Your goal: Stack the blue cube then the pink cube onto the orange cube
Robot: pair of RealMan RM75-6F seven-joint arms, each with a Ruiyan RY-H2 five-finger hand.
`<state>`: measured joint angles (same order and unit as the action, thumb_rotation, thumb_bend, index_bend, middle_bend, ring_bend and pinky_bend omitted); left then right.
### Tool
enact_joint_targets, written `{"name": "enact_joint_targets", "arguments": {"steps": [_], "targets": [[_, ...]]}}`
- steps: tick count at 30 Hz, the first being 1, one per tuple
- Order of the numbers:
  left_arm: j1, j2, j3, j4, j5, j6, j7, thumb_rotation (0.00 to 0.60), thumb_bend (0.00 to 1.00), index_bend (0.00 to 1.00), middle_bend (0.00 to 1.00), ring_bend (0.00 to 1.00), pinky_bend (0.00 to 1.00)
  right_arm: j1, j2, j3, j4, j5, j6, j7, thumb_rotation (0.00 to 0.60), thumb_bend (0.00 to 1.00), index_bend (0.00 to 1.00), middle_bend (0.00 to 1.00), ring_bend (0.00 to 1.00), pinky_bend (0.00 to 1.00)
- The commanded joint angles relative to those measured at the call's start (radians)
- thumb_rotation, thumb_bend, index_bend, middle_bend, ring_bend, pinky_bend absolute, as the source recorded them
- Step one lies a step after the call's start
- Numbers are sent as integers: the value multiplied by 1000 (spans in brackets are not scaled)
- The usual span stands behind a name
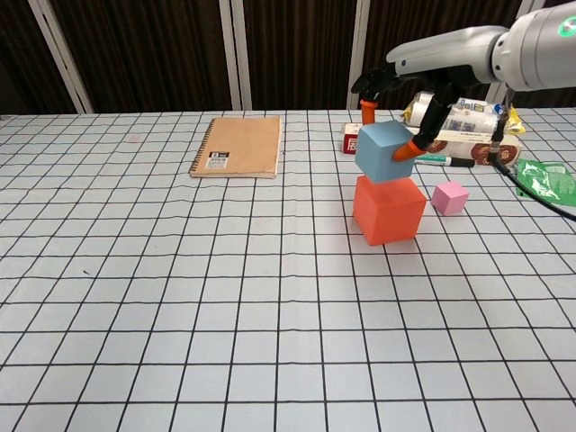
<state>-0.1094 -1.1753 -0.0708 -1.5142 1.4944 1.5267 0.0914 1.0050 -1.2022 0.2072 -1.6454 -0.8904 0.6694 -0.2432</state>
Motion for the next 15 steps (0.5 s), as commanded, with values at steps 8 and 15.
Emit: {"name": "enact_joint_targets", "arguments": {"steps": [8, 15], "targets": [[1, 6, 0, -6, -8, -8, 1, 600, 114, 47, 0, 0, 0, 32, -59, -5, 42, 56, 39, -30, 600, 524, 526, 0, 0, 0], [2, 9, 0, -10, -14, -12, 1, 600, 114, 47, 0, 0, 0, 43, -80, -22, 73, 71, 35, -41, 600, 524, 529, 0, 0, 0]]}}
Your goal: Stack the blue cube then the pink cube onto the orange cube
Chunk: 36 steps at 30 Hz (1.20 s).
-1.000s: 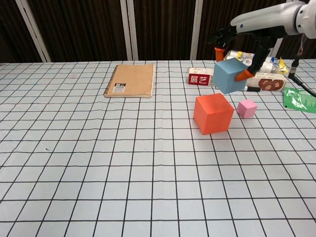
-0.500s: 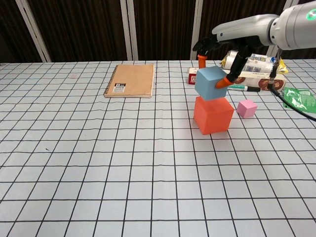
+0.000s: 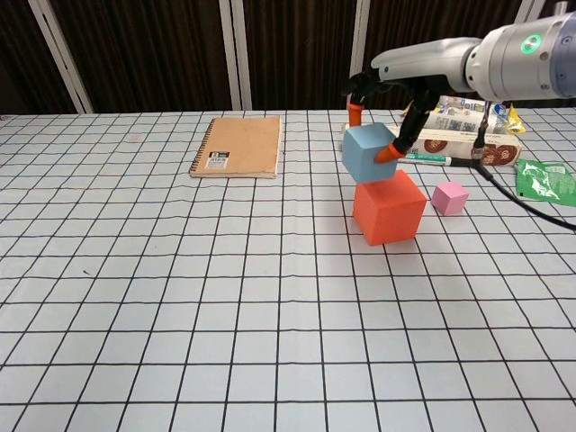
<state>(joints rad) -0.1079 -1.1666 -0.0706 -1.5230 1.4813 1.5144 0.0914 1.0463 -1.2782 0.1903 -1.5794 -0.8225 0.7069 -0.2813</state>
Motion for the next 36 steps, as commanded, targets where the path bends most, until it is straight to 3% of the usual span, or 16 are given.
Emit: {"name": "enact_joint_targets", "arguments": {"steps": [1, 36], "targets": [[1, 1, 0, -1, -1, 0, 1, 600, 114, 47, 0, 0, 0, 2, -5, -8, 10, 5, -3, -3, 600, 524, 529, 0, 0, 0], [-2, -1, 1, -10, -9, -13, 22, 600, 113, 47, 0, 0, 0, -16, 0, -34, 32, -7, -10, 33, 600, 523, 537, 0, 0, 0]]}}
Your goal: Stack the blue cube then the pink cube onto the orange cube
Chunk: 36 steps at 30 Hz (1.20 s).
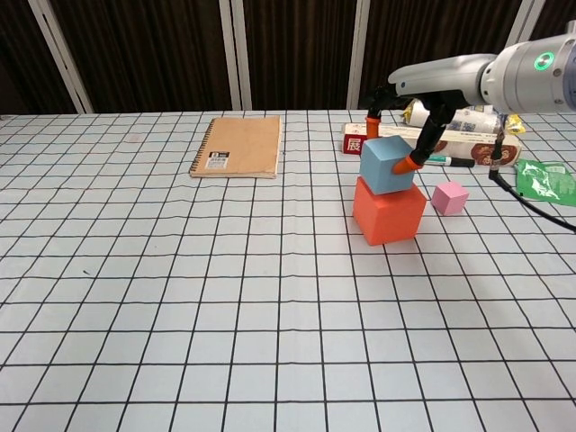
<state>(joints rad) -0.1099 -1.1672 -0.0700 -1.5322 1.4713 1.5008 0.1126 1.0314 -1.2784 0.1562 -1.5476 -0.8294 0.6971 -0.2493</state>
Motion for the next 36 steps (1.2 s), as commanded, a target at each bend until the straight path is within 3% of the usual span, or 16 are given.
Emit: {"name": "enact_joint_targets", "arguments": {"steps": [1, 36], "targets": [[0, 0, 0, 0, 1, 0, 2, 600, 113, 47, 0, 0, 0, -1, 1, -1, 1, -1, -1, 2, 600, 523, 538, 0, 0, 0], [0, 2, 0, -5, -7, -5, 6, 600, 114, 47, 0, 0, 0, -4, -30, 2, 27, -4, 6, 10, 600, 524, 538, 0, 0, 0]]}}
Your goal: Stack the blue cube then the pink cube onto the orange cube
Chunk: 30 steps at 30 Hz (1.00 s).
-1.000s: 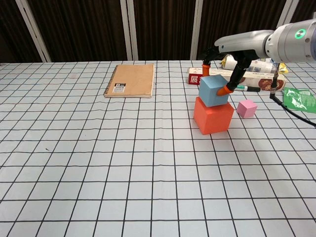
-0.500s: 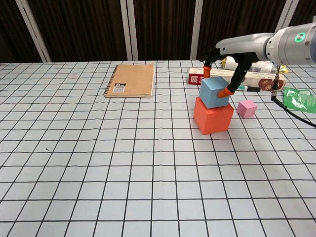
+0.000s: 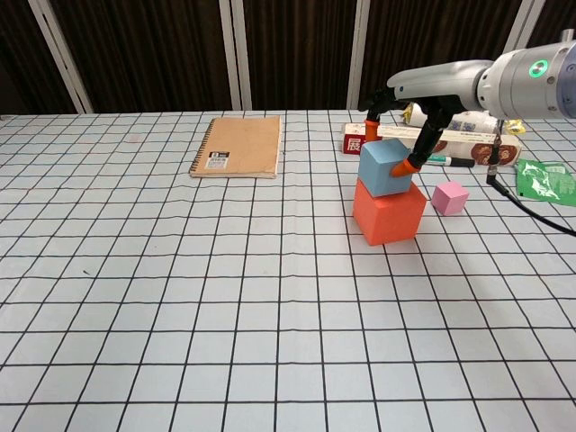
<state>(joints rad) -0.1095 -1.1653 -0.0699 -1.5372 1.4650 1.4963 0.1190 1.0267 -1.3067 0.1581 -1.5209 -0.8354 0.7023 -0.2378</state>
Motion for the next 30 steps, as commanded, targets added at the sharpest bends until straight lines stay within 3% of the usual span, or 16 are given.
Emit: {"name": "enact_joint_targets", "arguments": {"steps": [1, 30], "targets": [[0, 0, 0, 0, 0, -1, 0, 600, 113, 47, 0, 0, 0, 1, -2, 0, 1, 5, 1, -3, 600, 524, 538, 0, 0, 0], [-1, 1, 0, -4, -7, -6, 8, 600, 114, 47, 0, 0, 0, -4, 10, -6, -2, 12, 0, -8, 600, 524, 538, 0, 0, 0]]}}
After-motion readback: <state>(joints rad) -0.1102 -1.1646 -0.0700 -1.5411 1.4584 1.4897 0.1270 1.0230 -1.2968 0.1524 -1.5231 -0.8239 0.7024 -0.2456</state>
